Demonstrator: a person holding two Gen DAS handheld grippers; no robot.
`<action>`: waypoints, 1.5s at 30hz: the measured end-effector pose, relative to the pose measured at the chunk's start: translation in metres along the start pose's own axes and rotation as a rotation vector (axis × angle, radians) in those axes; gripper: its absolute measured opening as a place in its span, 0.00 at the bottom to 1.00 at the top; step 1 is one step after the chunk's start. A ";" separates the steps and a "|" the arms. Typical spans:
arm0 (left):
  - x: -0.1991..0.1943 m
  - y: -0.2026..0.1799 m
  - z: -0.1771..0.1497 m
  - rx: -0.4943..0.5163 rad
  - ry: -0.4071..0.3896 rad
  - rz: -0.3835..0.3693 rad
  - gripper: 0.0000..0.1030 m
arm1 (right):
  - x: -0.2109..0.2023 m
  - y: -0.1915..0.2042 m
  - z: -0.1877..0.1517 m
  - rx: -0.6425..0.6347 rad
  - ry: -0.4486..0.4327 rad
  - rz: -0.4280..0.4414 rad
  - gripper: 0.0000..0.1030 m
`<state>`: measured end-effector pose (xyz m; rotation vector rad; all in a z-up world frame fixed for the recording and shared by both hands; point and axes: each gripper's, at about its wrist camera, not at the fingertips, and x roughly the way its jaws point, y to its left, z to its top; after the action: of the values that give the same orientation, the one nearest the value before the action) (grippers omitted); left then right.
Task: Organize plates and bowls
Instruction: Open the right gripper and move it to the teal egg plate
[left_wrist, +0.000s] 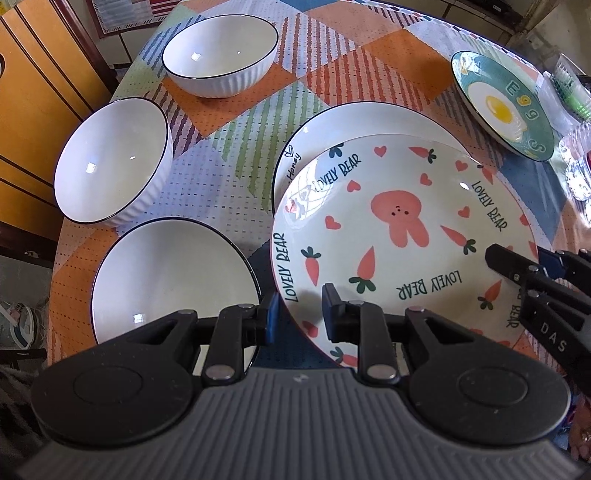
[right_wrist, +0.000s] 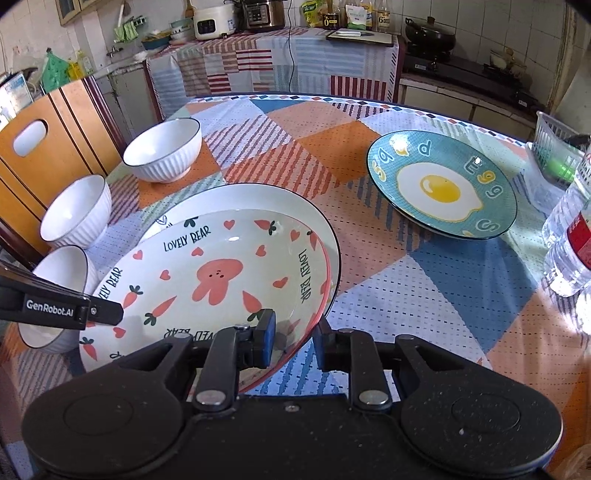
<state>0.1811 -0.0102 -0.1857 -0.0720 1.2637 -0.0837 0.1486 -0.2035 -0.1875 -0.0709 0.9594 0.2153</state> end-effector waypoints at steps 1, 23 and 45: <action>0.000 0.000 0.001 -0.001 0.000 0.003 0.22 | 0.001 0.002 0.000 -0.006 0.000 -0.011 0.28; -0.003 -0.016 0.012 0.050 0.035 -0.016 0.22 | 0.024 0.007 0.012 -0.054 0.013 -0.109 0.32; -0.074 -0.062 0.063 0.349 -0.194 -0.018 0.42 | -0.076 -0.025 0.040 -0.033 -0.246 -0.132 0.61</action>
<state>0.2175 -0.0639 -0.0905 0.2053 1.0392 -0.3047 0.1439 -0.2327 -0.1028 -0.1346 0.7029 0.1143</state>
